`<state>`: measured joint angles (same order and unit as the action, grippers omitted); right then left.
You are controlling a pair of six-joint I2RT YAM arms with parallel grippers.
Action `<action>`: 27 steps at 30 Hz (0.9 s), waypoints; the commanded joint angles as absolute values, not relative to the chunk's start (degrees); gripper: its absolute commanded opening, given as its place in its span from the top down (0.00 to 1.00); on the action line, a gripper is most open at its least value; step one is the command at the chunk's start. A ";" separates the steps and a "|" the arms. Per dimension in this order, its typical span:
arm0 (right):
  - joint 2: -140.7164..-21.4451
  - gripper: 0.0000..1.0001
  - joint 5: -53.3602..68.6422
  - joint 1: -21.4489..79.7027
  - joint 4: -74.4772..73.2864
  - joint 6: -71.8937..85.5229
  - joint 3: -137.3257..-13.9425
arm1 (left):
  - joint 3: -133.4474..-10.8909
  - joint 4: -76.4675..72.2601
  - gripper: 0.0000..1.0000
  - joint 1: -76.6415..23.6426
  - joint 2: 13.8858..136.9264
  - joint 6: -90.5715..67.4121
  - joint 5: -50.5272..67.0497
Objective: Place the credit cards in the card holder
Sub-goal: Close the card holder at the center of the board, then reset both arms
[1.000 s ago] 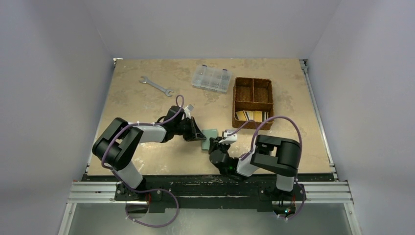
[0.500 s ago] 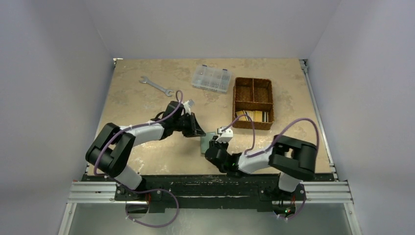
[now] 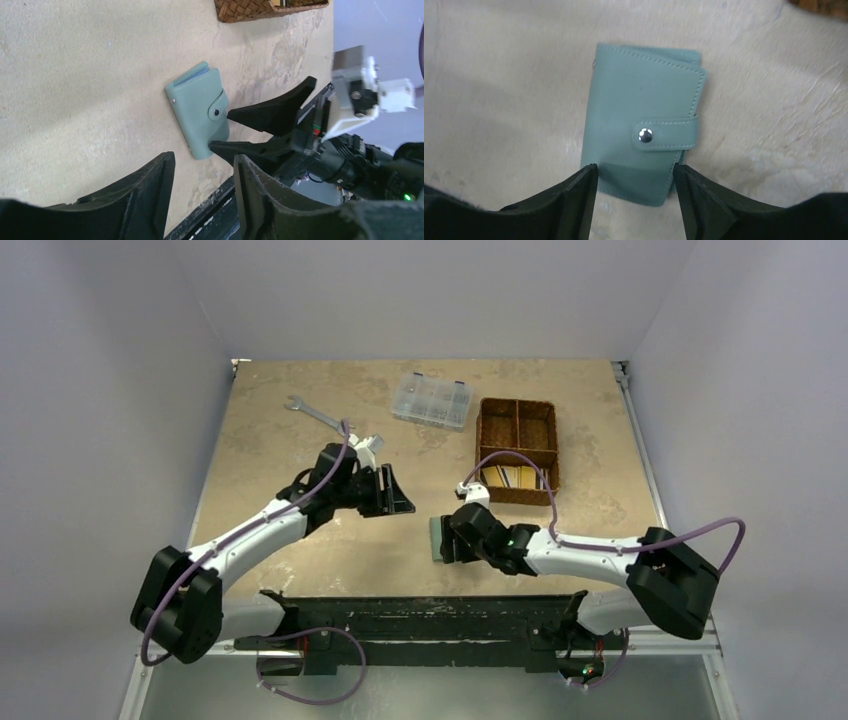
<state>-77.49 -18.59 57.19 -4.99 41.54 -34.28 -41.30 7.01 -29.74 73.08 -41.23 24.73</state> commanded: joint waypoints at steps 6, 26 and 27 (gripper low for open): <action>-77.22 0.31 -17.80 57.49 -10.98 40.11 -33.97 | -44.59 15.85 0.42 -29.62 64.25 -38.69 23.71; -115.86 0.41 -22.33 55.28 7.20 14.60 -76.24 | -53.77 38.11 0.44 -29.62 41.41 -38.30 0.46; -118.26 0.41 -21.02 54.90 7.51 14.02 -79.44 | -53.93 38.63 0.44 -29.65 40.12 -38.59 -1.15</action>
<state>-112.49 -23.49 56.34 1.15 21.93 -68.99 -50.98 32.69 -29.74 43.77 -39.31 7.38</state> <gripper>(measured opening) 0.591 0.561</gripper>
